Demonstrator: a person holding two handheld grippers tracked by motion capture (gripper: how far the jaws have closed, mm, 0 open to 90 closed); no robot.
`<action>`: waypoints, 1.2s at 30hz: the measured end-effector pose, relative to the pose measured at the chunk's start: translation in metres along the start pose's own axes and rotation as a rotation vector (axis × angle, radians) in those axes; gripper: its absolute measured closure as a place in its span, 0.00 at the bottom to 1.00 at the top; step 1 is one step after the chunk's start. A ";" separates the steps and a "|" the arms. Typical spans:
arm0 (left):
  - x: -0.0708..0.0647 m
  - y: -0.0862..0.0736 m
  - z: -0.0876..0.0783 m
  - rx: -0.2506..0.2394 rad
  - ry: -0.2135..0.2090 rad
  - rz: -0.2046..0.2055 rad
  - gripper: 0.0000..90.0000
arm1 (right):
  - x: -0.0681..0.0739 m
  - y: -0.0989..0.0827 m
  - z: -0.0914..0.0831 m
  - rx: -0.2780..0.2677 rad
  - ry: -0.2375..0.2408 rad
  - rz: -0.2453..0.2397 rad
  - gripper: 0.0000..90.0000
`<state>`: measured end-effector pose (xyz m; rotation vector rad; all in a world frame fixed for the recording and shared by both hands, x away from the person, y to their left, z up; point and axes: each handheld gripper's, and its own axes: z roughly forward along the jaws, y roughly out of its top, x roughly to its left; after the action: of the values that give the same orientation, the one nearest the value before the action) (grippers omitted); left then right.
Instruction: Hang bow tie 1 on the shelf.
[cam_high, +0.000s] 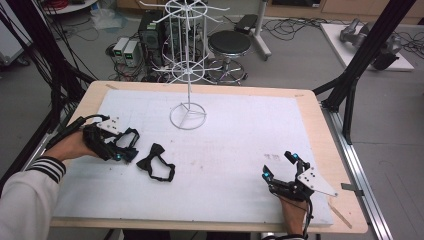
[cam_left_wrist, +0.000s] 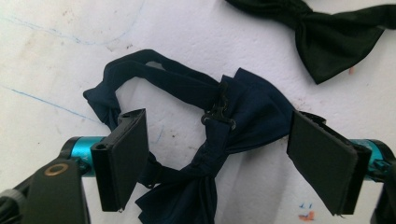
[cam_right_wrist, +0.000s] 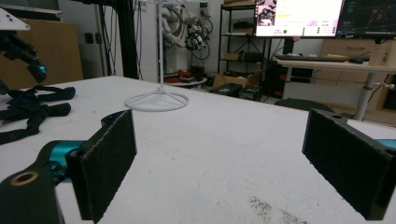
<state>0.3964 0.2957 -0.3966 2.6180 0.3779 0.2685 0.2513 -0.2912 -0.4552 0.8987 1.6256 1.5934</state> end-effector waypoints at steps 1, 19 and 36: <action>0.000 0.000 0.000 0.011 -0.001 0.012 0.24 | 0.000 0.000 0.000 0.000 0.000 0.000 0.10; 0.002 0.000 0.009 0.097 -0.006 0.068 0.39 | 0.000 0.000 0.000 -0.001 0.001 0.001 0.10; 0.005 -0.003 0.013 0.166 -0.022 0.085 0.71 | 0.000 0.000 0.000 -0.001 0.000 0.001 0.10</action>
<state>0.4040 0.2937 -0.4087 2.8025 0.2930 0.2456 0.2511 -0.2912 -0.4552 0.8992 1.6248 1.5942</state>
